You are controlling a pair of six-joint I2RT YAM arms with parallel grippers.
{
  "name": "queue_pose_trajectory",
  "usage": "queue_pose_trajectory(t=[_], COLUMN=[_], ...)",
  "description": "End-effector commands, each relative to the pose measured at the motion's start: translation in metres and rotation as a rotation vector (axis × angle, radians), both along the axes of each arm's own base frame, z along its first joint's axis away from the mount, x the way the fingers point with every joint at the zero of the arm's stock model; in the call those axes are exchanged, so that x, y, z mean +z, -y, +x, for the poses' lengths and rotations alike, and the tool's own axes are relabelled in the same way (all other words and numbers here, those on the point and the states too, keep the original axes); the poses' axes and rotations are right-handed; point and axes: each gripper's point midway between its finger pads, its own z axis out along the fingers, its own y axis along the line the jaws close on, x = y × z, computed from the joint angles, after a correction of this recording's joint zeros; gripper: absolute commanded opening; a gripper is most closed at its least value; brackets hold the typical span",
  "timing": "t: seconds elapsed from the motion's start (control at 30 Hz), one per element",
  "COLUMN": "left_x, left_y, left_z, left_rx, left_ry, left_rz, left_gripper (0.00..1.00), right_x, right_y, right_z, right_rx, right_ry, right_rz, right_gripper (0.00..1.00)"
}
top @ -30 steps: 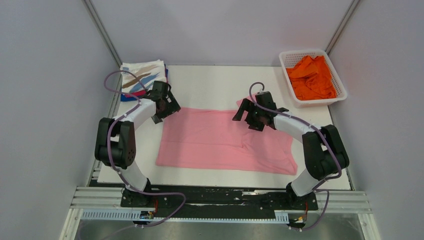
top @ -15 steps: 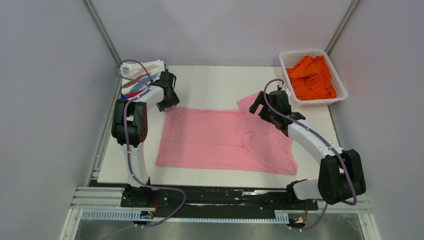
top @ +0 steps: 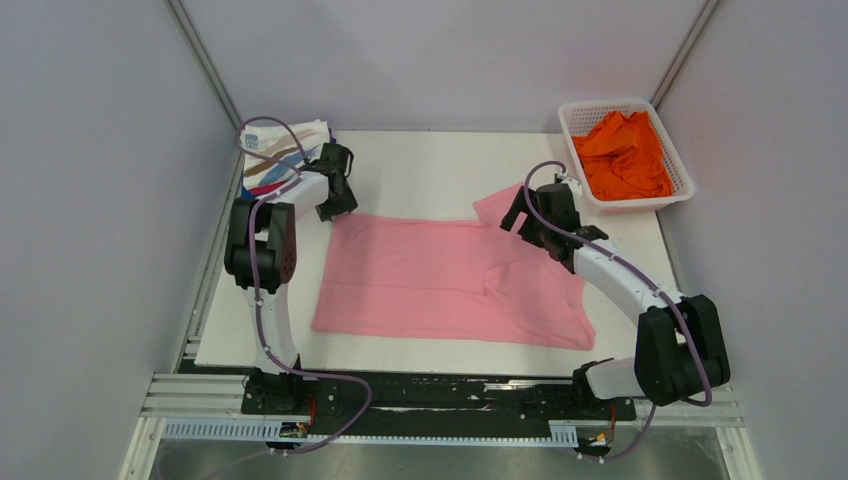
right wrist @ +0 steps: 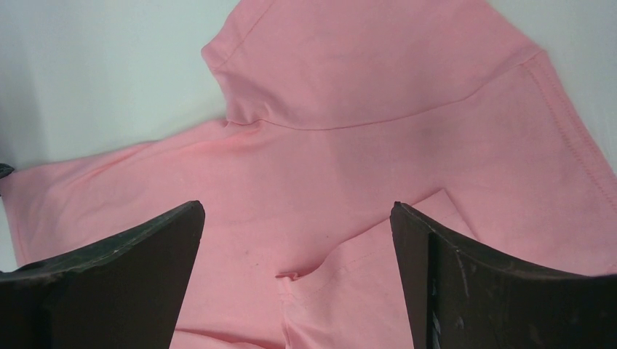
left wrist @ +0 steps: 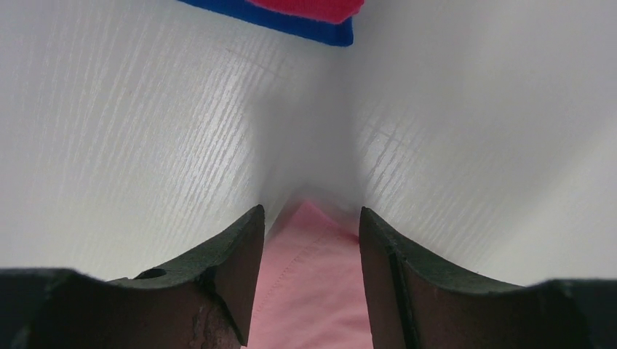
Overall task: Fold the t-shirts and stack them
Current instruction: Grab the side of the flattened tshirt furthest away from the robot with both arms
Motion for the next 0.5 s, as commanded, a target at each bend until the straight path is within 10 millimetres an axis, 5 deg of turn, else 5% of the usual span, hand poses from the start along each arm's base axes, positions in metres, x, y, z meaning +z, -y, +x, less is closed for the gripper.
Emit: queue_pose_trajectory(t=[0.0, 0.2, 0.47], left_x=[-0.007, -0.015, -0.011], left_y=[0.015, 0.017, 0.002], left_z=[-0.004, -0.026, -0.028], left_rx=[-0.030, 0.005, 0.043], left_ry=[-0.037, -0.079, -0.105], left_rz=[-0.021, 0.004, 0.093], left_gripper=[0.57, 0.44, 0.22], right_x=[0.013, 0.019, 0.021], right_y=[0.014, 0.022, 0.029], right_z=[0.004, 0.004, 0.004], right_rx=[-0.039, -0.065, -0.078], right_ry=[0.055, 0.070, 0.074], right_rz=[-0.050, -0.073, -0.098], right_gripper=[1.00, 1.00, 1.00])
